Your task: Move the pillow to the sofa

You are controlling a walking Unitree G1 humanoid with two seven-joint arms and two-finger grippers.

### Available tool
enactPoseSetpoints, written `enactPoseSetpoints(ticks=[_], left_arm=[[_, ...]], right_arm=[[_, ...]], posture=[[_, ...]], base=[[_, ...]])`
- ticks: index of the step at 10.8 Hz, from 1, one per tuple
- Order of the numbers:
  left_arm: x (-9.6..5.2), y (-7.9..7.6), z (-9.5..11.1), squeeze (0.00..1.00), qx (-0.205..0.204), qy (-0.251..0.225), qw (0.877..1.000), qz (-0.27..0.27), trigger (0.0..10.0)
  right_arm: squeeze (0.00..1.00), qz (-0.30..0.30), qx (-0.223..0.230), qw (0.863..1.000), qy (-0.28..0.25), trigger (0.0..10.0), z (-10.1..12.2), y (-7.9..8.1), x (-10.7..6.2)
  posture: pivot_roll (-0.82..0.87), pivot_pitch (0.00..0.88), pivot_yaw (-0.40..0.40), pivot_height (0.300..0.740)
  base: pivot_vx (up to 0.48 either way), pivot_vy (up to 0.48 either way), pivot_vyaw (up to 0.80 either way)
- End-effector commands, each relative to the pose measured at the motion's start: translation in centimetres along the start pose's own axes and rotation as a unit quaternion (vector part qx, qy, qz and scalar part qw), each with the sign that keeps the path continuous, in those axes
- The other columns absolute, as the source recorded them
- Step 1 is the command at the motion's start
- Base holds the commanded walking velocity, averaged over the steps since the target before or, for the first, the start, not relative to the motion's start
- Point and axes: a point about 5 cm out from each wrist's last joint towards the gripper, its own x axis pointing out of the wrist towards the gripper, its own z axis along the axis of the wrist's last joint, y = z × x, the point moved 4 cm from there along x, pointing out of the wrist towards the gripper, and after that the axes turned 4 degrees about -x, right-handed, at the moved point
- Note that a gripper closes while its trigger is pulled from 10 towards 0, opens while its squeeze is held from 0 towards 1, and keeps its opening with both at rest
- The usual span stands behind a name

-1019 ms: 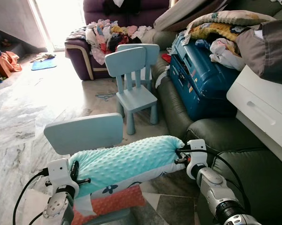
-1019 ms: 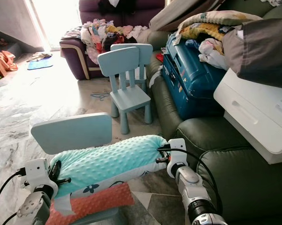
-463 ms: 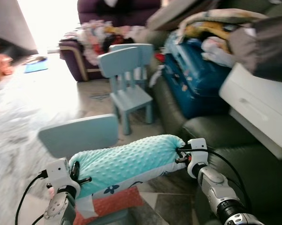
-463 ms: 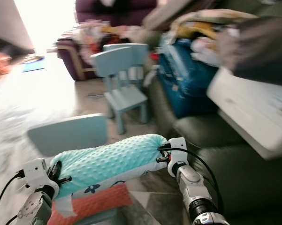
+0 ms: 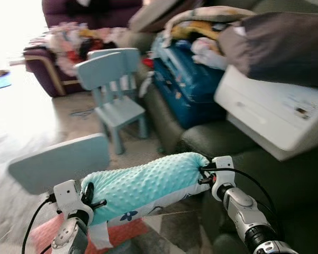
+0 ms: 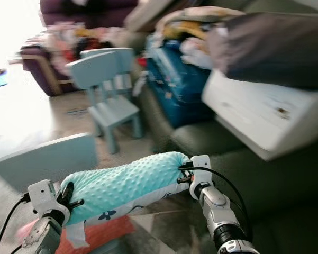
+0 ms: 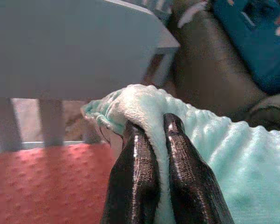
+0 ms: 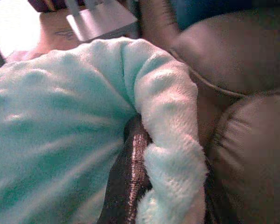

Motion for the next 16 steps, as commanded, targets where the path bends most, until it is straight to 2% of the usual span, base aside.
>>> enactPoseSetpoints(ticks=[1, 3, 8, 9, 10, 11, 12, 14, 16], left_arm=[[-0.1, 0.2, 0.7, 0.0, -0.005, -0.01, 1.0, -0.001, 10.0], [-0.3, 0.0, 0.6, 0.0, -0.01, -0.007, 1.0, -0.005, 10.0], [-0.4, 0.2, 0.8, 0.0, -0.019, -0.005, 1.0, 0.002, 10.0], [-0.6, 1.3, -0.5, 0.0, 0.032, 0.013, 0.999, 0.007, 10.0], [-0.7, 2.7, -1.7, 0.0, 0.017, 0.037, 0.999, 0.027, 10.0], [-1.0, 5.2, -2.8, 0.0, 0.028, 0.065, 0.996, 0.06, 10.0], [-1.3, 6.9, -3.9, 0.0, 0.048, 0.097, 0.991, 0.075, 10.0], [-2.0, 8.2, -5.2, 0.0, 0.075, 0.13, 0.986, 0.075, 10.0], [-2.2, 8.3, -6.1, 0.0, 0.07, 0.142, 0.985, 0.069, 10.0]], right_arm=[[0.0, 0.0, -0.002, 1.0, -0.006, 10.0, 0.4, -0.1, 0.1], [0.0, 0.001, -0.002, 1.0, -0.006, 10.0, 0.3, -0.1, 0.1], [0.0, 0.009, -0.002, 1.0, -0.008, 10.0, 0.4, 0.3, 0.2], [0.0, 0.015, 0.003, 1.0, 0.01, 10.0, -0.2, 0.7, 0.2], [0.0, 0.016, -0.002, 0.999, 0.027, 10.0, -1.0, 0.7, 0.1], [0.0, 0.014, -0.01, 0.998, 0.054, 10.0, -2.4, 0.6, -0.2], [0.0, 0.013, -0.011, 0.998, 0.067, 10.0, -3.2, 0.5, -0.5], [0.0, 0.012, -0.014, 0.997, 0.078, 10.0, -4.0, 0.2, -0.8], [0.0, 0.008, -0.016, 0.996, 0.087, 10.0, -4.6, -0.1, -1.2]], posture=[[-0.18, 0.031, 0.046, 0.74], [-0.17, 0.035, 0.048, 0.74], [-0.17, 0.036, 0.047, 0.74], [-0.17, 0.035, 0.046, 0.74], [-0.16, 0.033, 0.046, 0.74], [-0.16, 0.031, 0.042, 0.74], [-0.16, 0.031, 0.042, 0.74], [-0.16, 0.031, 0.044, 0.74], [-0.16, 0.03, 0.045, 0.74]], base=[[0.0, 0.0, -0.79], [0.0, 0.0, -0.52], [0.0, 0.0, 0.0], [0.0, 0.0, 0.0], [0.0, 0.0, 0.0], [0.0, 0.0, 0.0], [0.0, 0.0, 0.0], [0.0, 0.0, 0.0], [0.0, 0.0, 0.0]])
